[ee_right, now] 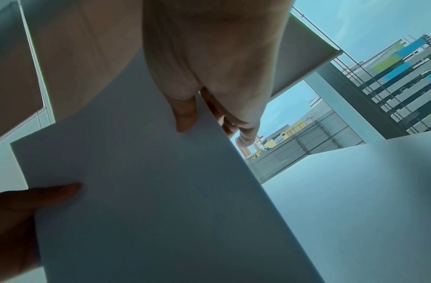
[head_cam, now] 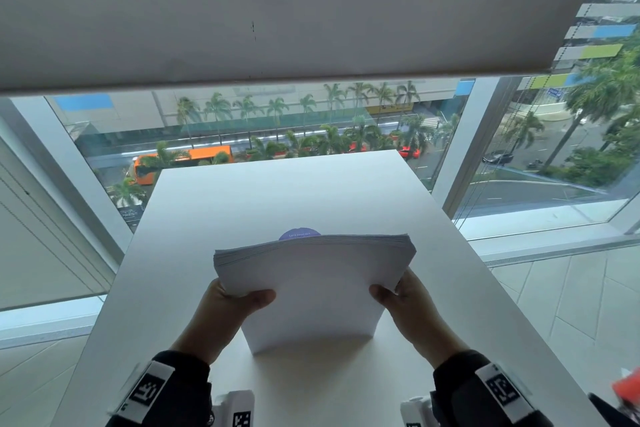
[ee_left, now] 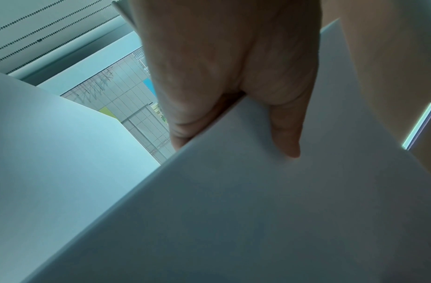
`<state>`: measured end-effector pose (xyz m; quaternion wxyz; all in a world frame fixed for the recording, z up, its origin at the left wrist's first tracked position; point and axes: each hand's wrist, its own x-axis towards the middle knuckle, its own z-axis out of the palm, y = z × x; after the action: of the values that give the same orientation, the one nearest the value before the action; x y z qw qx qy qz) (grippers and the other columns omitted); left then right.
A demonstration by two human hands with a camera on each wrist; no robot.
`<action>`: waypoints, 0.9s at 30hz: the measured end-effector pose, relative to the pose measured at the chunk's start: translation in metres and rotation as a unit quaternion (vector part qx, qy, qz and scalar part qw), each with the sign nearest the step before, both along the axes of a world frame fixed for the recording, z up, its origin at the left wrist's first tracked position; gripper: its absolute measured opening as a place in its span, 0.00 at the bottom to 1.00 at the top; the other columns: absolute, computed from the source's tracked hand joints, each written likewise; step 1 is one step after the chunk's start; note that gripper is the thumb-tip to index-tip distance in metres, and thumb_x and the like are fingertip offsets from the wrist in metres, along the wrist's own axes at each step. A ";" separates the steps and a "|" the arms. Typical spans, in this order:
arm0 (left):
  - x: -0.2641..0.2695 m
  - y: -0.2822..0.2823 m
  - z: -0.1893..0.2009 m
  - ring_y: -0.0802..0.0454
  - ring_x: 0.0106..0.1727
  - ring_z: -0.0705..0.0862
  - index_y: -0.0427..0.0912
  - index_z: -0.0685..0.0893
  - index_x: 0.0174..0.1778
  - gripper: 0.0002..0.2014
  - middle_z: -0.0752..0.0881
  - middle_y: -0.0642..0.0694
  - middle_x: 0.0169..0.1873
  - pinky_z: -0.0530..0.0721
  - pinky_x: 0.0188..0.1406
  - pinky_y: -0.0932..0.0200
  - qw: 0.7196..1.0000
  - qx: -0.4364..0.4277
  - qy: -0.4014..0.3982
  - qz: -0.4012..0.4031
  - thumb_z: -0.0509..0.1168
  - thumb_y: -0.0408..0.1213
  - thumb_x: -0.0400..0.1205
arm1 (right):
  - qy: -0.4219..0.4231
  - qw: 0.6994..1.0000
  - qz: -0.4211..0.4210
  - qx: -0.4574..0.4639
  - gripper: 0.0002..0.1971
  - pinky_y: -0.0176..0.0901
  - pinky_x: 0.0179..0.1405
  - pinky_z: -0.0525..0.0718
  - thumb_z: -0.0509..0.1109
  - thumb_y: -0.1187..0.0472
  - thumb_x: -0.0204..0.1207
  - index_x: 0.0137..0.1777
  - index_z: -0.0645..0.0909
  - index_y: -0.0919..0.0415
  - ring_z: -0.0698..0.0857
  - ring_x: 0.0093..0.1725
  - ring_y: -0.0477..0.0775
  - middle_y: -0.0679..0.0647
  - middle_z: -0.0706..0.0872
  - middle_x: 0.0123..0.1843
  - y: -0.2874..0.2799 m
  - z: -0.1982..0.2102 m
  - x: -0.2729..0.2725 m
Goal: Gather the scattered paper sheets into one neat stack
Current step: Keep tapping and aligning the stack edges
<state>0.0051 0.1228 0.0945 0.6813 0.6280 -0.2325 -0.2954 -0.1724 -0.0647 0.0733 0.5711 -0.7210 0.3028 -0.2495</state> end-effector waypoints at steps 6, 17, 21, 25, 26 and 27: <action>-0.002 -0.003 -0.006 0.65 0.30 0.87 0.44 0.90 0.29 0.17 0.91 0.55 0.26 0.84 0.32 0.73 0.999 0.037 -0.020 0.023 0.68 0.16 0.73 | 0.063 0.994 -0.036 -0.080 0.15 0.26 0.39 0.75 0.65 0.75 0.71 0.37 0.81 0.53 0.80 0.36 0.36 0.36 0.87 0.33 -0.006 -0.017 -0.002; -0.007 -0.007 0.000 0.61 0.33 0.89 0.49 0.92 0.28 0.15 0.92 0.53 0.29 0.86 0.35 0.69 0.999 0.024 -0.021 0.003 0.75 0.21 0.67 | 0.007 0.999 -0.034 -0.019 0.13 0.24 0.42 0.78 0.67 0.71 0.73 0.46 0.84 0.50 0.86 0.41 0.31 0.31 0.90 0.39 -0.012 -0.011 -0.008; -0.008 -0.007 -0.004 0.63 0.33 0.88 0.51 0.92 0.28 0.11 0.92 0.54 0.29 0.86 0.36 0.71 0.999 0.042 -0.016 -0.002 0.76 0.27 0.64 | 0.022 0.998 0.027 0.043 0.19 0.49 0.61 0.80 0.72 0.48 0.63 0.55 0.82 0.46 0.86 0.58 0.46 0.44 0.90 0.53 -0.009 -0.022 -0.012; -0.009 -0.007 -0.004 0.64 0.32 0.88 0.49 0.92 0.27 0.13 0.92 0.54 0.29 0.85 0.35 0.72 0.999 0.033 0.000 -0.013 0.75 0.24 0.65 | 0.037 0.995 -0.055 0.072 0.50 0.53 0.79 0.62 0.70 0.47 0.54 0.80 0.60 0.52 0.63 0.80 0.49 0.47 0.66 0.80 -0.014 -0.033 -0.016; -0.010 -0.007 -0.004 0.64 0.32 0.88 0.50 0.93 0.28 0.11 0.92 0.54 0.29 0.85 0.35 0.72 0.999 0.031 0.002 -0.014 0.74 0.26 0.63 | 0.034 0.991 -0.085 0.099 0.50 0.51 0.80 0.59 0.67 0.53 0.54 0.81 0.54 0.54 0.58 0.81 0.49 0.48 0.61 0.82 -0.017 -0.034 -0.018; -0.010 -0.007 -0.004 0.64 0.32 0.88 0.51 0.93 0.28 0.11 0.92 0.55 0.29 0.85 0.35 0.72 0.999 0.029 0.004 -0.014 0.73 0.28 0.62 | 0.035 0.986 -0.106 0.120 0.51 0.50 0.79 0.57 0.64 0.58 0.54 0.82 0.51 0.54 0.55 0.82 0.49 0.48 0.58 0.82 -0.019 -0.039 -0.019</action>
<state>-0.0050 0.1158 0.0904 0.6600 0.6429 -0.2295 -0.3139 -0.1911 -0.0835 0.0345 0.6129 -0.6194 0.4249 -0.2451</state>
